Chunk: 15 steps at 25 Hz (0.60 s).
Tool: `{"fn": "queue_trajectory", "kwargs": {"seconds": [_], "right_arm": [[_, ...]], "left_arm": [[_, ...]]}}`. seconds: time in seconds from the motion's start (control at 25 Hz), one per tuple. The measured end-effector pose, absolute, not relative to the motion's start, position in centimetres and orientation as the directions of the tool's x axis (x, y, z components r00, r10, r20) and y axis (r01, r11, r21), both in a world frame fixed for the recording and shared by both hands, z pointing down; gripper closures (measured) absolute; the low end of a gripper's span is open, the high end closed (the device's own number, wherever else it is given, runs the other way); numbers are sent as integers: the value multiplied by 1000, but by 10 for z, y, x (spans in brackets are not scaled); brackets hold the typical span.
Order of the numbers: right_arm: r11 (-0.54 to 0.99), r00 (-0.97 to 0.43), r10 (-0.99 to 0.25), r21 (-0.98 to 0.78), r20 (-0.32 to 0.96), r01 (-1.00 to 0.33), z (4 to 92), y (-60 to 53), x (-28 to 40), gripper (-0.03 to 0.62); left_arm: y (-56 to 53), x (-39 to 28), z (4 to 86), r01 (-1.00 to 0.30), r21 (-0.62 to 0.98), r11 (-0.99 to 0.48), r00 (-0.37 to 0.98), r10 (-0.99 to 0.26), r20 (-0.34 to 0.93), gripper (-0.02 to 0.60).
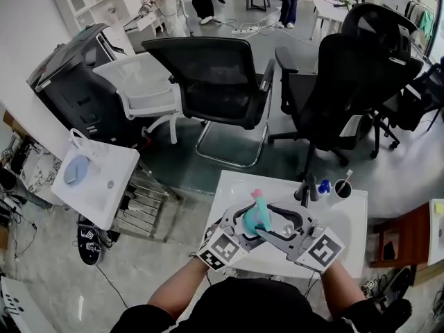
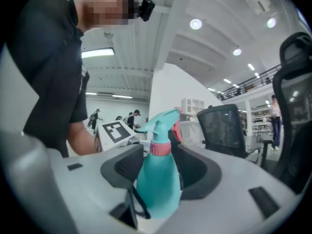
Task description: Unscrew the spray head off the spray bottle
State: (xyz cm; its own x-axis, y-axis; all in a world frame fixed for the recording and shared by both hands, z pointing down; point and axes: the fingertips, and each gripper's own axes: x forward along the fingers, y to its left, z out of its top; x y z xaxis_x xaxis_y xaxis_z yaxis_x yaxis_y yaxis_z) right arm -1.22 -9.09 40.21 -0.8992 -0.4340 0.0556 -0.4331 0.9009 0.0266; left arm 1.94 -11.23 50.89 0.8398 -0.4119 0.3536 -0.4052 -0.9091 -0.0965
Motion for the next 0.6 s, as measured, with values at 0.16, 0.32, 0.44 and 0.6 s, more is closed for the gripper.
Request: {"fn": "queue_trajectory", "kwargs": {"seconds": [0.16,0.32,0.44,0.6], "right_arm": [[828,-828,-560,-73,-33,-557,405,-106,-6,386],[780,-781,-624,-82,-24,-620,408,-113,-2,403],[775,-777,-629,-89,-17,-625,408,-114,-3,412],[760,-760,-649,-86,-33,-645,406,-114,-5,431]], "left_arm": [[-132,9,511,-559,-117,-821,748,-560,357,172],[-135,9,519,-606,-120,-786,708,-602,369,172],[-135,10,521,-617,-136,-775,693,-617,373,172],[-136,14,519,-614,-186,-767,680,-634,369,172]]}}
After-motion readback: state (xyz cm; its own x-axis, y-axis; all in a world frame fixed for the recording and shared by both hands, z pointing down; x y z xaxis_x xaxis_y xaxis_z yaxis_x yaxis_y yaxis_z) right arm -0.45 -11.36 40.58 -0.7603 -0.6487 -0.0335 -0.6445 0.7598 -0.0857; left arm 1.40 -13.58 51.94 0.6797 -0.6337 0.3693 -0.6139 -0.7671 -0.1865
